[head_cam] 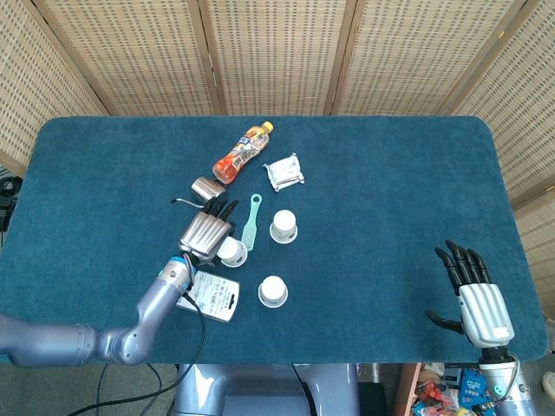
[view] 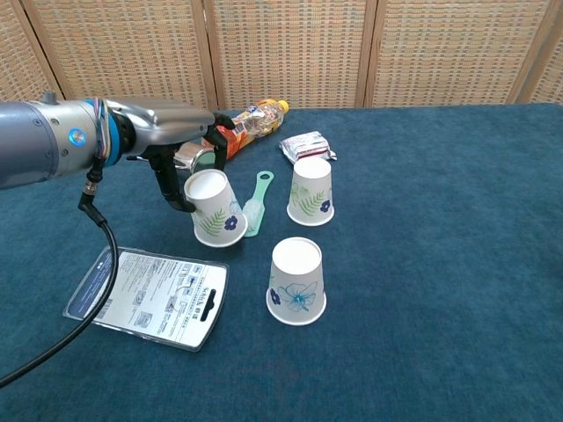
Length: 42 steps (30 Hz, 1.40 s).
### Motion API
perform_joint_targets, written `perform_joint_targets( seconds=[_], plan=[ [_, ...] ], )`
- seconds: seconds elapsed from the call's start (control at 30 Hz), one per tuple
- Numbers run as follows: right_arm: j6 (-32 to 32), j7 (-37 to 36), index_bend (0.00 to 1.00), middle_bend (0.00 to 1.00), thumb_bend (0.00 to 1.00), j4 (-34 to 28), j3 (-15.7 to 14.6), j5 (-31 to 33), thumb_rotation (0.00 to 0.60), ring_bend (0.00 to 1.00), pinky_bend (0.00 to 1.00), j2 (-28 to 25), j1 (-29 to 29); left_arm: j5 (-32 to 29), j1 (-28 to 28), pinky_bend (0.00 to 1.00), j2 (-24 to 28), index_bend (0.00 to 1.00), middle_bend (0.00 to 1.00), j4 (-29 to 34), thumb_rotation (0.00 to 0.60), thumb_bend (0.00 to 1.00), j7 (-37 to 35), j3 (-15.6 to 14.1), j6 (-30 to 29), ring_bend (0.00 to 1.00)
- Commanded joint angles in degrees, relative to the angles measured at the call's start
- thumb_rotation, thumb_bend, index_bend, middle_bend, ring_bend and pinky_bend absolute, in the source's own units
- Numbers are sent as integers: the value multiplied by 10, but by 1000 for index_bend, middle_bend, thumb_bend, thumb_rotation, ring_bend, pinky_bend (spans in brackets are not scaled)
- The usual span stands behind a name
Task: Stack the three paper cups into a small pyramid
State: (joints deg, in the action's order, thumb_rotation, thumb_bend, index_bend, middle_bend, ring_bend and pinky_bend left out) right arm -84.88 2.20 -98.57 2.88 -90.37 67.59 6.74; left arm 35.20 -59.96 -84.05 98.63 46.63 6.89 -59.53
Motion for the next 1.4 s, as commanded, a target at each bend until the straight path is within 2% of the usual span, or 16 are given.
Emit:
perform_joint_targets(
  seconds=[0.03, 0.23, 0.47, 0.93, 1.4],
  plan=[
    [0, 0, 0, 0, 71, -1, -1, -1, 600, 0, 0, 0, 0, 20, 1, 0, 24, 433, 0, 32, 600, 226, -6, 10, -12, 0],
    [-4, -2, 0, 0, 71, -3, -1, -4, 600, 0, 0, -2, -2, 32, -9, 0, 37, 433, 0, 65, 600, 225, -12, 26, -13, 0],
    [-7, -16, 0, 0, 72, 0, 3, 2, 600, 0, 0, -6, -3, 38, -29, 0, 27, 433, 0, 81, 600, 226, -10, 44, -13, 0],
    [-13, -40, 0, 0, 71, 4, 10, 13, 600, 0, 0, -14, -6, 9, -90, 0, 3, 434, 0, 102, 600, 225, 5, 80, 6, 0],
    [-17, -63, 0, 0, 72, 8, 16, 22, 600, 0, 0, -22, -9, -53, -156, 0, -18, 433, 0, 117, 600, 225, 45, 70, 18, 0]
  ],
)
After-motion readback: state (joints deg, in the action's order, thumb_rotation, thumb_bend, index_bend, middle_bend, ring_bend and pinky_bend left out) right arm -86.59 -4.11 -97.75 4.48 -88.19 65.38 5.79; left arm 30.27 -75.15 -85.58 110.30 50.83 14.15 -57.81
